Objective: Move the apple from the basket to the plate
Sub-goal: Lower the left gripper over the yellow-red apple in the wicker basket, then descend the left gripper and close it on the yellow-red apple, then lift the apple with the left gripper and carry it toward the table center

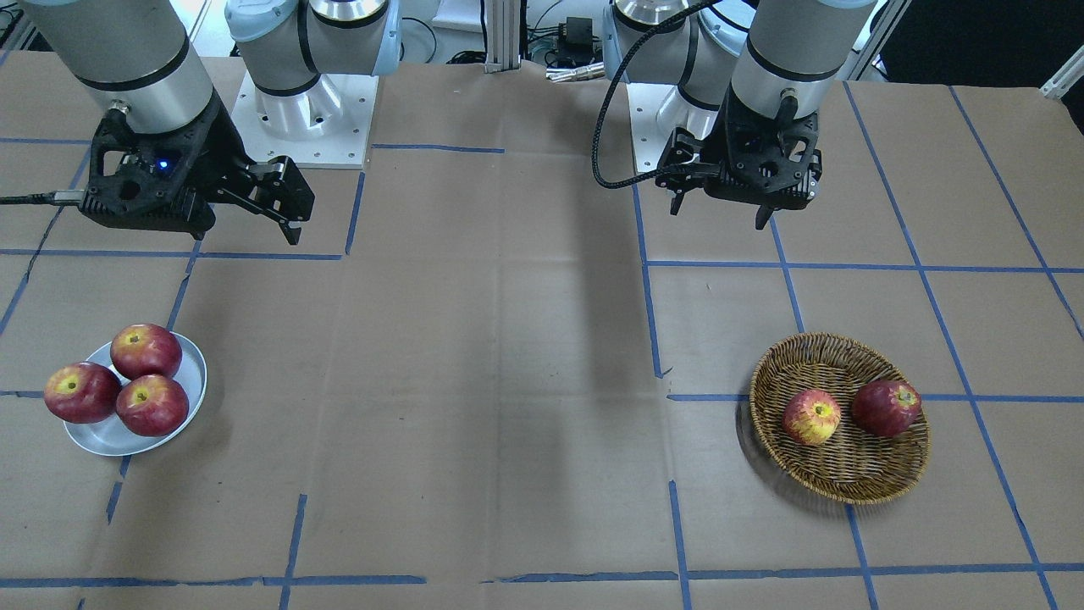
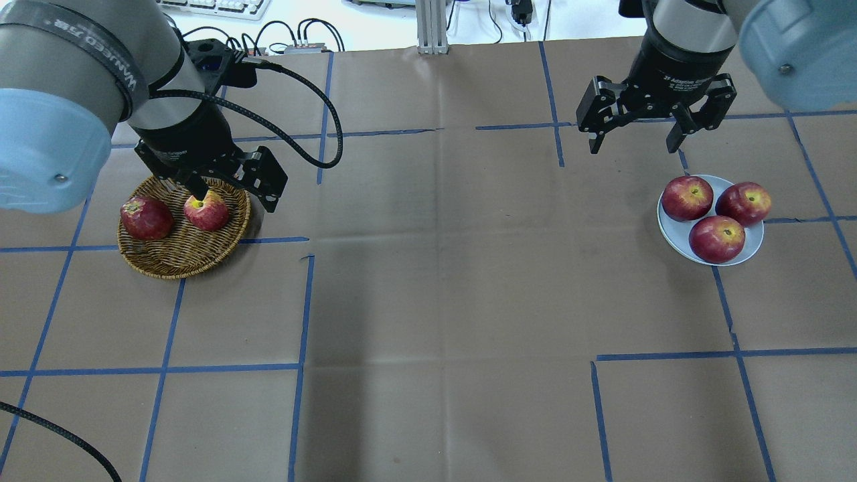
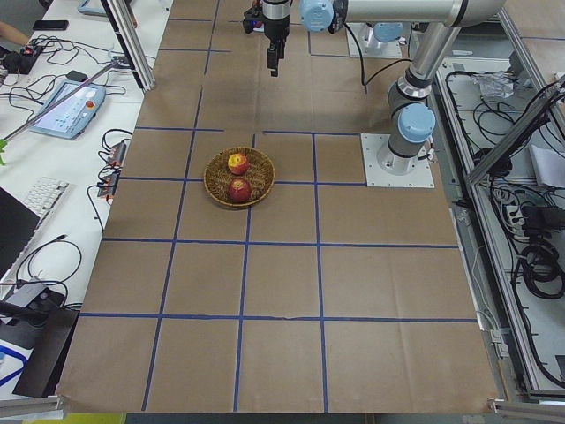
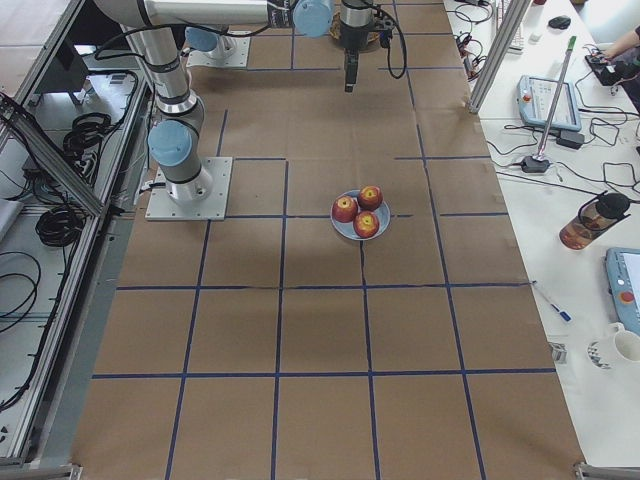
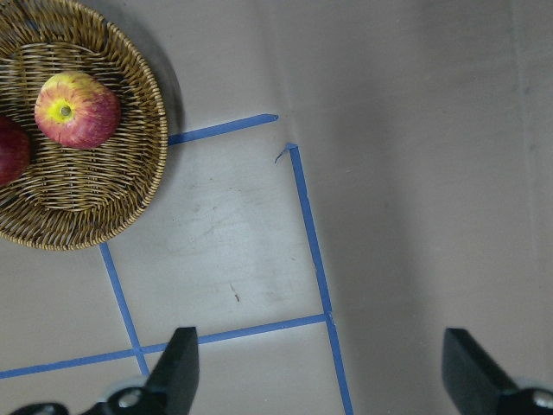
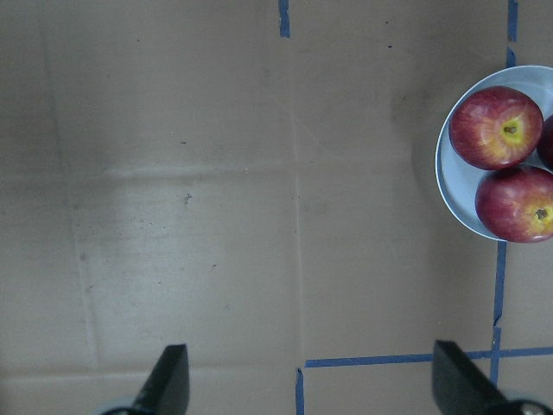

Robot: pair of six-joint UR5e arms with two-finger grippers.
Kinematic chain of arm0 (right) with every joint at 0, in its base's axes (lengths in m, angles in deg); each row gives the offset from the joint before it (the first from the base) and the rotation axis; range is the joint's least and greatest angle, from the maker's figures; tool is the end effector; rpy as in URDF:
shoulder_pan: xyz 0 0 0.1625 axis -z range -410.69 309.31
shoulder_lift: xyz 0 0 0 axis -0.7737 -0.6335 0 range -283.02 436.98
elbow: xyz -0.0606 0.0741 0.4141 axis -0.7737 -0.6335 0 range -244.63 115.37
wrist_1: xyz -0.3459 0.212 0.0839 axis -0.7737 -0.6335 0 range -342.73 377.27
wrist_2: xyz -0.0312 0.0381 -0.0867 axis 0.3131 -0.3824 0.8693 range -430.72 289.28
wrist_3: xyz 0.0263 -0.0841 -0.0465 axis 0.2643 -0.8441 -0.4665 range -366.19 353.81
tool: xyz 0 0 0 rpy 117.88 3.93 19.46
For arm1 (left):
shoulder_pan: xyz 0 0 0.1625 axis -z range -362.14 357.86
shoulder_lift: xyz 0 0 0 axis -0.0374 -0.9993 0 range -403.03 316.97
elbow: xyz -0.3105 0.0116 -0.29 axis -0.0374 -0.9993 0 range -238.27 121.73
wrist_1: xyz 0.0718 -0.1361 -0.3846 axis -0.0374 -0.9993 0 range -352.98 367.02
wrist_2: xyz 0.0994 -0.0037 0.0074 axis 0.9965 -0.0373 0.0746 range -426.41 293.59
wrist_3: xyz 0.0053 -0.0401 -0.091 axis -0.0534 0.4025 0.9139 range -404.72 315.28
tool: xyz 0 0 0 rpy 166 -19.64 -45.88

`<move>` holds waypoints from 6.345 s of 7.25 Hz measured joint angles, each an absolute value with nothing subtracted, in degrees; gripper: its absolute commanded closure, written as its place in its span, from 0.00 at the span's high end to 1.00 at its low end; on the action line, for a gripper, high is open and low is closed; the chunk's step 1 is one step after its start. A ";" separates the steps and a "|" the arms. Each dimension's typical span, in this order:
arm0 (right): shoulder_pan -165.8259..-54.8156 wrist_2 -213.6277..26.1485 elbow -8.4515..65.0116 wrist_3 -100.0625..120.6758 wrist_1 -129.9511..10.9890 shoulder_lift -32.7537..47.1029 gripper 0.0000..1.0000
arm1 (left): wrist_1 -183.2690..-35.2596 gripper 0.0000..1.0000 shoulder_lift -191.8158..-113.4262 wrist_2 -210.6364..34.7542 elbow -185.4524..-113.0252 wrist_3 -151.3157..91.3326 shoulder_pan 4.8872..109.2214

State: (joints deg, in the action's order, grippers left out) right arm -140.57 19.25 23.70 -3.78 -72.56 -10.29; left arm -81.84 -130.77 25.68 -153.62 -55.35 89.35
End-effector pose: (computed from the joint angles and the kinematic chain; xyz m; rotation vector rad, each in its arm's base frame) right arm 0.1323 -0.5102 0.4780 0.0694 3.1404 0.0337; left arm -0.1419 -0.4677 0.4631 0.3290 3.0900 0.0573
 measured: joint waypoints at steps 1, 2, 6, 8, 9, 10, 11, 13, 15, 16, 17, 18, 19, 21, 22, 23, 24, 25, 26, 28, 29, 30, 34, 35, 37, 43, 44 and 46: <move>-140.58 19.27 23.70 -3.80 -72.56 -10.29 1.00 | -81.84 0.99 -130.76 25.76 -153.62 -55.36 89.35; -140.55 19.26 23.70 -3.78 -72.54 -10.29 1.00 | -81.84 0.99 -130.72 25.83 -153.63 -55.36 89.35; -140.51 19.24 23.70 -3.77 -72.52 -10.32 1.00 | -80.09 0.99 -131.75 25.83 -153.38 -55.29 89.29; -140.51 19.23 23.70 -3.76 -72.50 -10.32 1.00 | -79.99 0.99 -132.30 25.59 -153.11 -54.51 89.14; -140.51 19.26 23.70 -3.78 -72.51 -10.32 1.00 | -79.33 0.99 -132.37 25.55 -152.50 -54.25 89.11; -140.51 19.28 23.73 -3.77 -72.49 -10.33 1.00 | -78.29 0.99 -132.33 25.61 -152.00 -53.42 89.11; -140.49 19.30 23.74 -3.76 -72.50 -10.33 1.00 | -77.84 1.00 -132.43 25.70 -152.03 -51.68 89.14; -140.49 19.34 23.76 -3.77 -72.49 -10.37 1.00 | -77.45 1.00 -132.61 25.46 -152.87 -50.49 89.16; -140.51 19.33 23.79 -3.72 -72.47 -10.38 1.00 | -76.63 1.00 -134.64 24.87 -154.20 -55.16 88.32; -140.51 19.32 23.79 -3.71 -72.47 -10.38 1.00 | -75.99 1.00 -136.41 23.60 -154.77 -59.63 86.27; -140.51 19.35 23.79 -3.77 -72.47 -10.38 1.00 | -74.87 1.00 -138.34 22.54 -155.43 -64.44 83.19; -140.51 19.36 23.79 -3.78 -72.47 -10.38 1.00 | -72.05 1.00 -140.68 22.17 -156.23 -69.78 80.09; -140.51 19.37 23.79 -3.80 -72.49 -10.38 1.00 | -67.91 1.00 -143.47 22.15 -157.19 -74.47 77.04; -140.55 19.26 23.79 -3.66 -72.51 -10.38 1.00 | -62.76 1.00 -148.49 22.21 -158.75 -79.83 71.60; -140.54 19.28 23.79 -3.66 -72.52 -10.38 1.00 | -59.70 1.00 -150.88 22.11 -158.93 -81.41 70.31; -140.54 19.35 23.79 -3.70 -72.50 -10.38 1.00 | -57.06 1.00 -153.03 22.05 -158.71 -82.22 69.76; -140.55 19.37 23.82 -3.72 -72.48 -10.38 1.00 | -55.53 1.00 -154.91 22.02 -158.25 -82.56 69.53; -140.55 19.39 23.88 -3.73 -72.47 -10.38 1.00 | -54.88 0.99 -156.10 21.97 -157.97 -82.68 69.45; -140.55 19.39 23.92 -3.69 -72.47 -10.38 1.00 | -54.04 0.99 -156.88 21.94 -157.84 -82.77 69.43; -140.54 19.41 23.93 -3.69 -72.47 -10.38 1.00 | -50.87 0.98 -158.80 21.88 -157.78 -82.83 69.31; -140.56 19.46 23.94 -3.69 -72.47 -10.38 1.00 | -50.14 0.85 -159.41 21.81 -157.91 -82.82 69.29; -140.59 19.51 23.96 -3.71 -72.47 -10.38 1.00 | -49.84 0.71 -159.80 21.79 -158.26 -82.82 69.26; -140.60 19.54 23.97 -3.67 -72.43 -10.38 1.00 | -50.05 0.63 -159.37 22.37 -158.32 -82.30 69.32; -140.60 19.54 23.97 -3.65 -72.43 -10.38 1.00 | -51.10 0.64 -158.16 22.60 -157.96 -80.63 69.77; -140.60 19.53 23.97 -3.65 -72.41 -10.38 1.00 | -55.23 0.65 -154.04 22.23 -157.65 -70.05 73.55; -140.62 19.52 23.97 -3.64 -72.46 -10.38 1.00 | -56.33 0.65 -157.33 21.80 -153.91 -26.70 103.72; -140.61 19.54 23.97 -3.67 -72.47 -10.38 1.00 | -55.36 0.66 -160.45 21.85 -151.95 -24.29 106.66; -140.60 19.53 23.97 -3.67 -72.47 -10.38 1.00 | -51.96 0.67 -164.32 21.79 -149.90 -21.84 109.53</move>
